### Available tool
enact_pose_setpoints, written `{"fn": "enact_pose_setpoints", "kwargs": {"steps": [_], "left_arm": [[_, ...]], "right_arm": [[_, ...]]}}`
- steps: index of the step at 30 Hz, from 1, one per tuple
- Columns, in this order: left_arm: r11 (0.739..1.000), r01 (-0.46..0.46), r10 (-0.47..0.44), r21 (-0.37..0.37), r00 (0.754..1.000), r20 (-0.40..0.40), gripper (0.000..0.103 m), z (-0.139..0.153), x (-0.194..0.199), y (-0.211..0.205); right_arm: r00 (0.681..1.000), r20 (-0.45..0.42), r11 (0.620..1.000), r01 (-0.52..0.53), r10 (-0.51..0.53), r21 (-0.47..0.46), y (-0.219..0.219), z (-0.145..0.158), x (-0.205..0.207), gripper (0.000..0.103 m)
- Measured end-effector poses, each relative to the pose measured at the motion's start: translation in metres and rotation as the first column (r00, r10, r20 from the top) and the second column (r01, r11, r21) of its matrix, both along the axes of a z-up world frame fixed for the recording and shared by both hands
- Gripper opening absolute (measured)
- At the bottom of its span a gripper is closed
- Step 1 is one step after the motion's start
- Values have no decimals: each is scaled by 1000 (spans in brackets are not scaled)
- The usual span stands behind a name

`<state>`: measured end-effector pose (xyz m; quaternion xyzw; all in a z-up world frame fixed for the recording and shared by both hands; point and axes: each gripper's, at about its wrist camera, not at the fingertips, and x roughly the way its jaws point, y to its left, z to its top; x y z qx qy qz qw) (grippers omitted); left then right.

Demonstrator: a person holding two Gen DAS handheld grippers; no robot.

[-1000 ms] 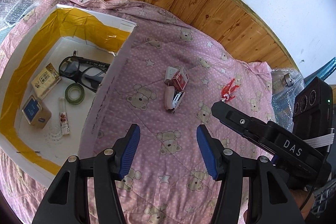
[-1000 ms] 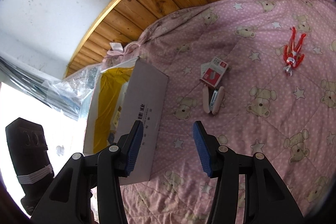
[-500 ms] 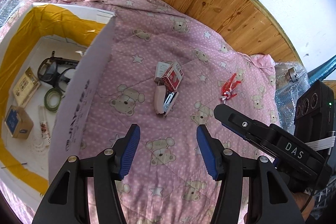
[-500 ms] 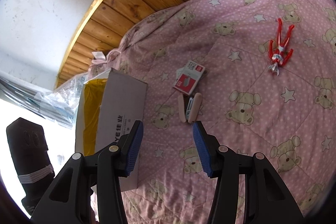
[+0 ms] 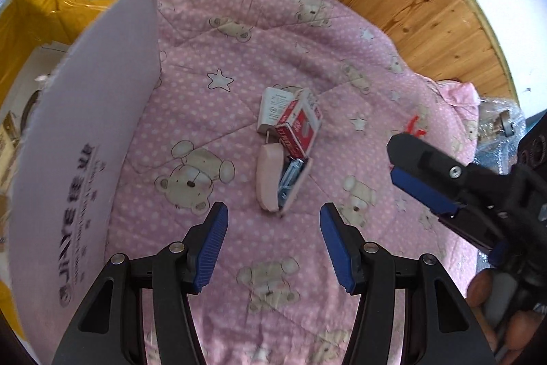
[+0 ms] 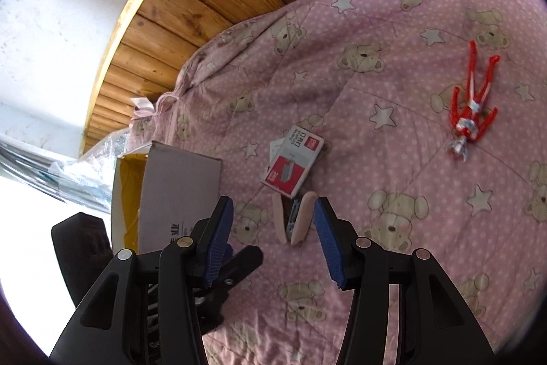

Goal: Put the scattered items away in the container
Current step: 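Grasp the pink stapler with the left gripper while the right grasps the red-and-white staple box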

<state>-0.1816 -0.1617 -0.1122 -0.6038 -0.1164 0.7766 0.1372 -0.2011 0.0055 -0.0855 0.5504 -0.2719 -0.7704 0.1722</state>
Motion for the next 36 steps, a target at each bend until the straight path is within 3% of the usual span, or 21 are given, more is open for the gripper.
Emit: {"fn": "enact_pose_setpoints", "kwargs": {"steps": [14,21,27,36], "left_arm": [[1000,-19,19,-4,998,60,58,-43,-27,-1],[1000,-12,12,10,999,30,61,-45,-29,11],[997,81,-81,13,997,0,61,-44,-22,40],[997,44,-44,62,999,-8,61,-44,-15,37]], "right_arm": [[996,47,992,-84,80,98,-34,-44,-54,53],[995,102,985,-3,-14,171,4,-63,-44,53],[992,115,985,41,-62,169,31,-61,-39,53],[990,106,983,-111,96,143,-10,-54,-59,53]]}}
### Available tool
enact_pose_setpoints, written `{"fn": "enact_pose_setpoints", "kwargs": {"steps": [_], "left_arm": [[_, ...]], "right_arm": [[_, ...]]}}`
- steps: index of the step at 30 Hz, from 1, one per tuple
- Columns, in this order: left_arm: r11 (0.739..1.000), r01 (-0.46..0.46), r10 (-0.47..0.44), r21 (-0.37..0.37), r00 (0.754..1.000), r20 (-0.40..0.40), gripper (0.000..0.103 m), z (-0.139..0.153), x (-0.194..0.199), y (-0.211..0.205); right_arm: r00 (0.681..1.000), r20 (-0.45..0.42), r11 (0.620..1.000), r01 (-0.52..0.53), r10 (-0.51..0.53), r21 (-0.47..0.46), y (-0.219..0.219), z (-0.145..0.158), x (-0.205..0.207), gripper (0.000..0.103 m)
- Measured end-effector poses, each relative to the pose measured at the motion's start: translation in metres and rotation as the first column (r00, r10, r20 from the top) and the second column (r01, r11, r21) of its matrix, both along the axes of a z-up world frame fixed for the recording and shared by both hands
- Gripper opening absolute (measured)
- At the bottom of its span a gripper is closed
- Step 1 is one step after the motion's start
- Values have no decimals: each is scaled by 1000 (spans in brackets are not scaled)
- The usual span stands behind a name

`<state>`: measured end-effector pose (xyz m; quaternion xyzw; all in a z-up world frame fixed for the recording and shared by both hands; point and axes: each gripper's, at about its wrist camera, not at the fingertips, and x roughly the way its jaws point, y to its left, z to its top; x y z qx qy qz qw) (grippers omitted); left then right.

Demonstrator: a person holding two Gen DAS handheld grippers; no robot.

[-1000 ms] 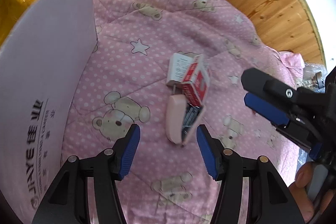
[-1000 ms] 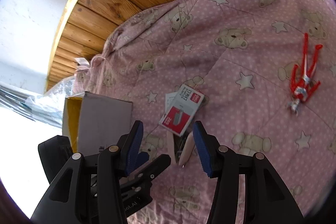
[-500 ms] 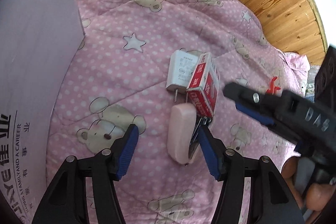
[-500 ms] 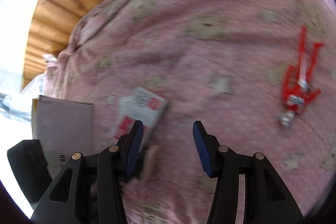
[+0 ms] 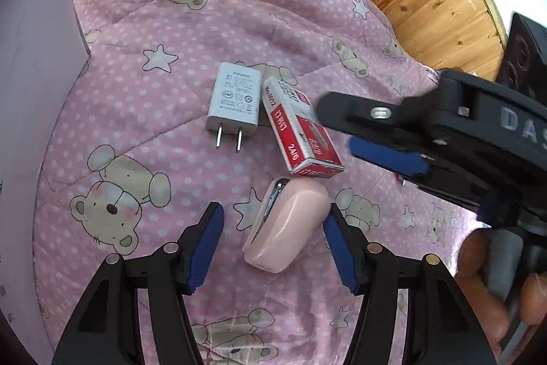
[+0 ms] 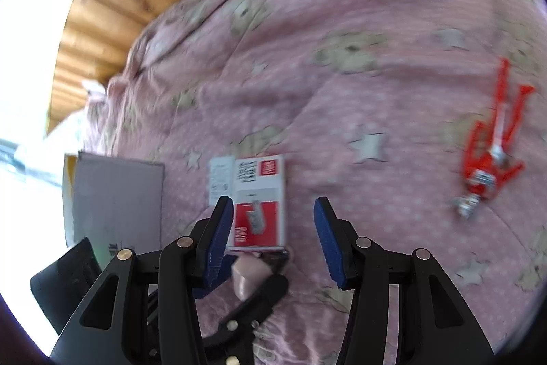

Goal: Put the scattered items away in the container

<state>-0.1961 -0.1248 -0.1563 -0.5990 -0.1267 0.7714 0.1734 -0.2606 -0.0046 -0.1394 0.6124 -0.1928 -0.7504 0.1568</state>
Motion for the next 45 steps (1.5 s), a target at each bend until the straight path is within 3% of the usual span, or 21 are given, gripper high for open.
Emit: {"fn": "enact_pose_setpoints", "kwargs": {"steps": [5,14,18,19,20,21,29,34,36,45], "left_arm": [[1000,5,-5,-5,1000,-6,56,0,1,-1],[1000,21,-21,-11,1000,-21,56,-2,2,0],[1000,28,-28,-11,999,-27,56,-2,3,1],[1000,29,-30,-11,999,-28,56,-3,3,1],[999,32,-32,-13,999,-30,56,-3,3,1],[999,35,-36,-21,999,-32,56,-2,3,3],[999,47,-47,-5,999,-24,56,-2,-1,12],[993,89,-94,-76,993,-65,55,-2,-1,28],[990,97,-104,-105,992,-64,32,-2,-3,31],[988,119,-124,-102,991,-45,29,11,5,30]], "right_arm": [[999,23,998,-32,31,52,-9,-17,-5,54],[992,12,990,-128,127,55,-18,-16,-8,58],[966,-2,949,-252,257,191,-42,-15,-7,59],[962,-1,939,-265,272,219,-43,-14,-7,55],[958,0,928,-278,287,247,-45,-13,-7,40],[957,0,922,-281,291,265,-44,-12,-7,40],[996,-39,980,-72,81,183,21,5,3,39],[1000,-1,988,-4,4,155,48,-5,12,39],[1000,9,990,10,-11,142,54,-7,17,40],[1000,-1,993,15,-15,117,51,1,32,40]]}}
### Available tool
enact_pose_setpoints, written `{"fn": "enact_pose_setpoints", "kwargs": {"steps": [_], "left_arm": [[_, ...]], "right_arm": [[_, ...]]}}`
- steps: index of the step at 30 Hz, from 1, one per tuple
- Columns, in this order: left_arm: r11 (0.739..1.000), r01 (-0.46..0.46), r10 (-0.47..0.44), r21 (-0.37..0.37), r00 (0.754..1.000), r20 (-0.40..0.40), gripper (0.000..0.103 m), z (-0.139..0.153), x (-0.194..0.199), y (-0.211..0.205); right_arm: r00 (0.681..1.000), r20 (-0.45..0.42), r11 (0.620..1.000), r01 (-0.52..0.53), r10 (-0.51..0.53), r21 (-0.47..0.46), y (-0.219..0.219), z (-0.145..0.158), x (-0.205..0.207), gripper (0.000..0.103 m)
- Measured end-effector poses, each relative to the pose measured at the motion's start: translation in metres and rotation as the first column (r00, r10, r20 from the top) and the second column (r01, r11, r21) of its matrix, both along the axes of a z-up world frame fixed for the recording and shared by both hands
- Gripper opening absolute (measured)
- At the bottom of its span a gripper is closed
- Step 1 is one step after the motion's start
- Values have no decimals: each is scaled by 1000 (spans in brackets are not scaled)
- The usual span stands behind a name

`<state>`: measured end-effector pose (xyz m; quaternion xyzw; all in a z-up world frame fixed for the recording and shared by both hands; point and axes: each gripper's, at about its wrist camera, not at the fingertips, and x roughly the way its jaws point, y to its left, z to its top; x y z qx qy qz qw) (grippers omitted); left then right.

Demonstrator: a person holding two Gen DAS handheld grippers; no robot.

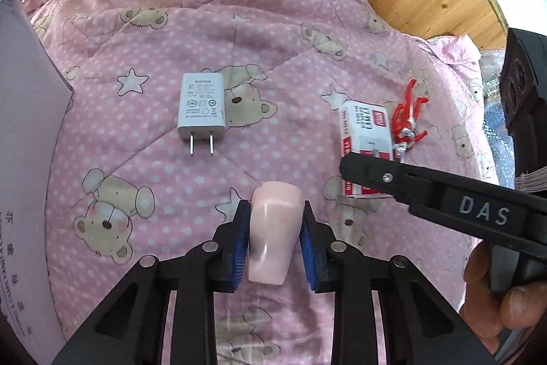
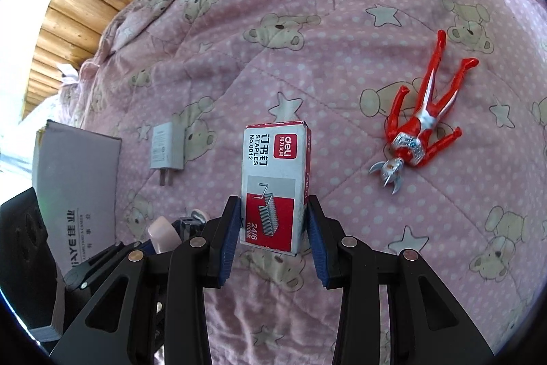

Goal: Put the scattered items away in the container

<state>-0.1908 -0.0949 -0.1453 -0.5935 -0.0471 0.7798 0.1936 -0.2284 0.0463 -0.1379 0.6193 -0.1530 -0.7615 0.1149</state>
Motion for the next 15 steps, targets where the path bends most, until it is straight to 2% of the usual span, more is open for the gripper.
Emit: {"fn": "enact_pose_setpoints", "kwargs": {"steps": [15], "left_arm": [[1000,-10,11,21,999,-46,29,53,27,-11]], "right_arm": [[999,-34,1000,-1,1,2,-8,36,38,40]]}}
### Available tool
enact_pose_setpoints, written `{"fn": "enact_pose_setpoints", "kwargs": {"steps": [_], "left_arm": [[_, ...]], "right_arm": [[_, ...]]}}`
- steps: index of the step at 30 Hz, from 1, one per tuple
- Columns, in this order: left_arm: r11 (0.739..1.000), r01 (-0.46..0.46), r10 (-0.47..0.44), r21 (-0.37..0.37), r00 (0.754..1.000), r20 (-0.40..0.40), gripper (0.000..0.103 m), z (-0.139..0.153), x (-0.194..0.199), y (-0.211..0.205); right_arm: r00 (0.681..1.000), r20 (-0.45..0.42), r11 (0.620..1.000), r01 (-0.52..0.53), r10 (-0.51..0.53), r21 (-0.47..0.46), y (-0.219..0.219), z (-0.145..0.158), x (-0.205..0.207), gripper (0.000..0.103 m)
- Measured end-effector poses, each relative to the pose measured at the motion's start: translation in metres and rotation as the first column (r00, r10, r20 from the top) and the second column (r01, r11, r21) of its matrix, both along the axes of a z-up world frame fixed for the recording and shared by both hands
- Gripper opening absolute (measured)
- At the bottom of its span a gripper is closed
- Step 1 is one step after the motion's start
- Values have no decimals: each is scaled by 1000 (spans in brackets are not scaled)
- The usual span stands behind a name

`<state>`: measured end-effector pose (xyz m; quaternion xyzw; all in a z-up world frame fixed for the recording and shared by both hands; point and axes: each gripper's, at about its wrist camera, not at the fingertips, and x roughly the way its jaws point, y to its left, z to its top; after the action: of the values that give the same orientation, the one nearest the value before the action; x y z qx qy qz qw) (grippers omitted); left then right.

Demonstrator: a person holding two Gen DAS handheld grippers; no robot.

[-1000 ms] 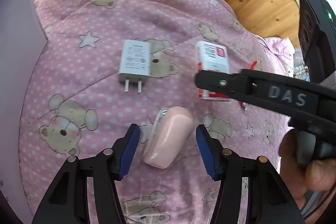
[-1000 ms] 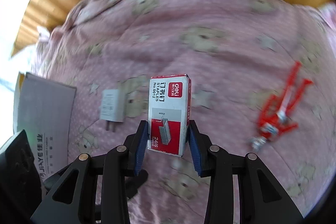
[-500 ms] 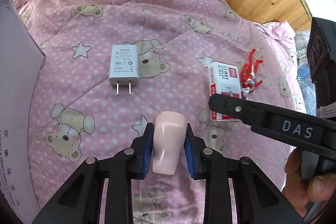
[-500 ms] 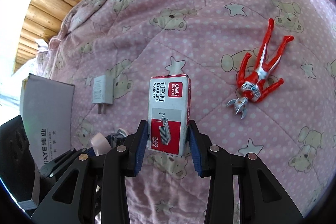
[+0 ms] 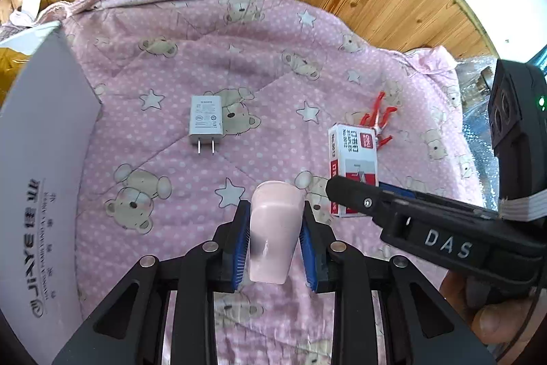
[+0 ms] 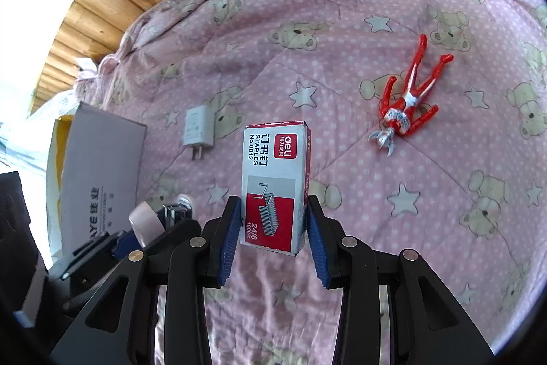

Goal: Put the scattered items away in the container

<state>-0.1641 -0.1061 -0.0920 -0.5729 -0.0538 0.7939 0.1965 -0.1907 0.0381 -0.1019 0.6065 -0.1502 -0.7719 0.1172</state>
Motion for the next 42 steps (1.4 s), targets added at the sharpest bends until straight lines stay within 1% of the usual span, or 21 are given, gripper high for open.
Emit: {"fn": "enact_pose_setpoints", "kwargs": {"steps": [11,25,34,42], "left_arm": [[999,-41,42,32,998,-37,29,35,25,-25],[993,-85,94,83,989,-114,29,85,66,-64],[984,-132,151,122,975,-161,29,112,88,-94],[970,-186,213,154,959,-188,29,129,103,-126]], "right_arm": [[999,-26,1000,-24,25,17,-17,28,41,40],[991,-106,995,-80,86,54,-46,78,78,40],[977,-146,986,-145,155,77,-79,103,98,40],[959,-174,973,-211,224,93,-112,120,110,40]]}}
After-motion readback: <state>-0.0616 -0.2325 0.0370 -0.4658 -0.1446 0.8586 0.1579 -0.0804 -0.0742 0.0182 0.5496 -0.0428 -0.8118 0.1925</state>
